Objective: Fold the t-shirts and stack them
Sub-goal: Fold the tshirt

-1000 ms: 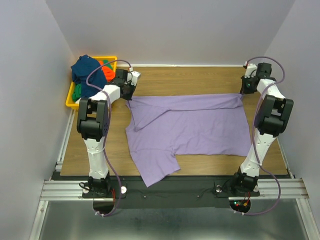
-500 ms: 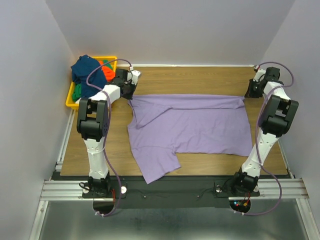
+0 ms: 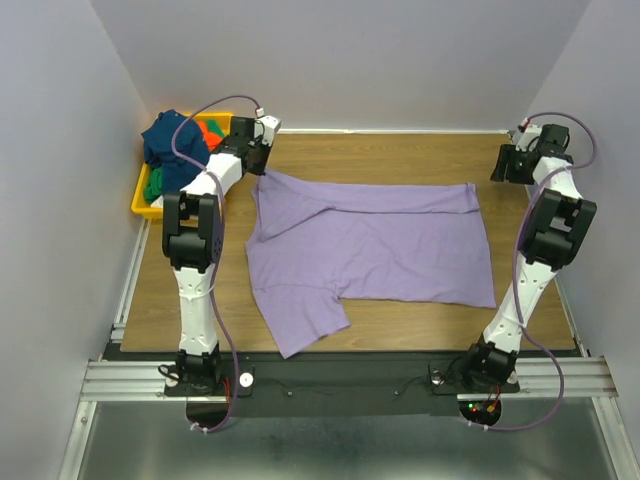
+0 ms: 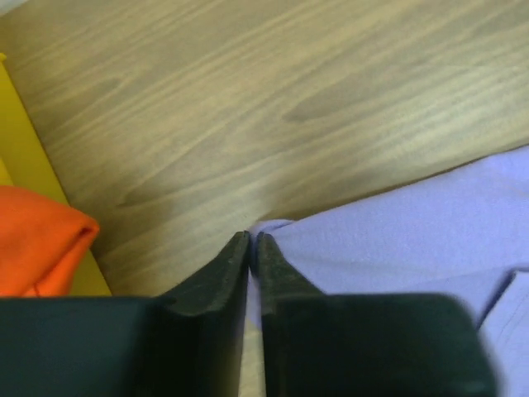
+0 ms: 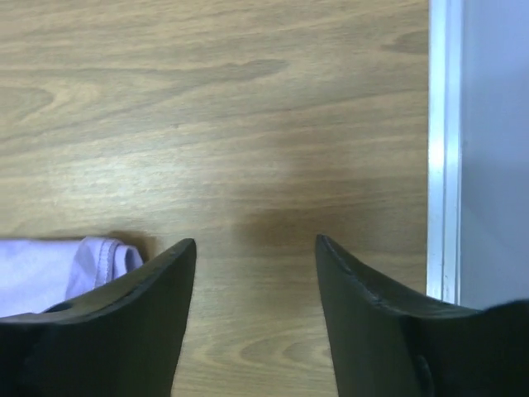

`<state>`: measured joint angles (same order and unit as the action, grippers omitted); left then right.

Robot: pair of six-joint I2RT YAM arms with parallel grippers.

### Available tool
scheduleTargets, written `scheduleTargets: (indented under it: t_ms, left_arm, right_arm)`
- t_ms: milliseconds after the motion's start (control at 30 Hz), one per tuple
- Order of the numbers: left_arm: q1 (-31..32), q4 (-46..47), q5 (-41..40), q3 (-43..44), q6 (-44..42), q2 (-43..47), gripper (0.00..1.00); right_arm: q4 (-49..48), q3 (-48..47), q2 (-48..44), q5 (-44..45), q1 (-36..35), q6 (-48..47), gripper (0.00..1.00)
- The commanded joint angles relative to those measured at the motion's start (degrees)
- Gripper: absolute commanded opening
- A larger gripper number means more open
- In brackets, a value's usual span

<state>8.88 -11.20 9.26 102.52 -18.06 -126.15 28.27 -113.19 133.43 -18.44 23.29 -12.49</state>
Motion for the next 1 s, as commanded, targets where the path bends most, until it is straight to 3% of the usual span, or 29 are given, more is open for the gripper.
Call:
scheduleTargets:
  t_ms: [0,33,100,267,533,700,967]
  left_arm:
    - [-1.15,-1.54,-1.97,5.41,1.36,0.90,0.30]
    - [-1.50,-1.63,-0.66,5.15,1.63,2.64,0.37]
    - [-1.59,-0.41,1.10,2.08,1.72,6.59,0.41]
    - [-1.42,1.53,3.83,-5.30,2.95,12.40,0.42]
    - [1.04,1.62,6.65,-10.76,2.33,11.89,0.41]
    - [2.63,2.50,6.65,-10.59,3.38,9.43,0.41]
    - [1.49,1.89,3.05,-8.57,4.70,5.30,0.37]
  right_arm:
    - [-0.94,1.81,-5.97,-4.49,0.00,-1.57,0.69]
    - [-0.42,2.79,-7.03,-6.33,-0.17,-1.75,0.69]
    - [0.55,5.85,-9.49,-8.62,-1.14,-2.45,0.66]
    - [0.64,10.79,-11.96,-11.53,-3.68,-3.07,0.56]
    - [0.56,7.10,-6.16,-9.86,-7.47,-1.05,0.35]
    - [0.56,6.66,-3.88,-9.78,-8.35,0.01,0.33]
    - [0.47,5.96,-1.59,2.52,-8.17,-1.57,0.34]
